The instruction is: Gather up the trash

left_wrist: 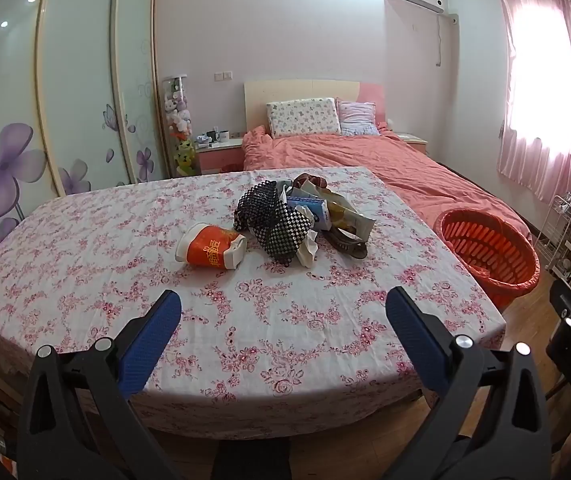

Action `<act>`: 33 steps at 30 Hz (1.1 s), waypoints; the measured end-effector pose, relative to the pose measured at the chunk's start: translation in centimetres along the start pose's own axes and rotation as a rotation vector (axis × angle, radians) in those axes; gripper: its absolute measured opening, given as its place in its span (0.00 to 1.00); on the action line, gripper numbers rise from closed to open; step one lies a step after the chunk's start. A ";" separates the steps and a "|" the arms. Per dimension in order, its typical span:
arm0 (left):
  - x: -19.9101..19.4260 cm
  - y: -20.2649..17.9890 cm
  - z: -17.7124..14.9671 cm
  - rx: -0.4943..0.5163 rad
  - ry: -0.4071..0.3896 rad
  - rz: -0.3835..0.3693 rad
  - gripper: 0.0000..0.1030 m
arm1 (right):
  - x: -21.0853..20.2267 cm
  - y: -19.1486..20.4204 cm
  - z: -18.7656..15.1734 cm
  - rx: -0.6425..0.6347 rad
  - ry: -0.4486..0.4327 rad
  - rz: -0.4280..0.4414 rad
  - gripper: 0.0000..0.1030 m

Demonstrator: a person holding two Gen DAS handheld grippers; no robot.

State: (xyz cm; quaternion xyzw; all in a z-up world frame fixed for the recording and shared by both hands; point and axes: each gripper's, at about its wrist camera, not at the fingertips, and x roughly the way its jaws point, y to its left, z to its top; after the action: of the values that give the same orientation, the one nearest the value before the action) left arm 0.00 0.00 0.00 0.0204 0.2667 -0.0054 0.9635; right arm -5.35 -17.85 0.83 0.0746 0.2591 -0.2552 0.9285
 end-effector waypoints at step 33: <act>0.0 0.0 0.0 -0.004 0.009 -0.003 0.98 | 0.1 0.0 0.1 -0.005 -0.002 -0.003 0.96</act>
State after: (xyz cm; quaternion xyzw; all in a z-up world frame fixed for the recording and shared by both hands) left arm 0.03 0.01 -0.02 0.0182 0.2710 -0.0060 0.9624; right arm -5.23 -17.88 0.88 0.0716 0.2592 -0.2559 0.9286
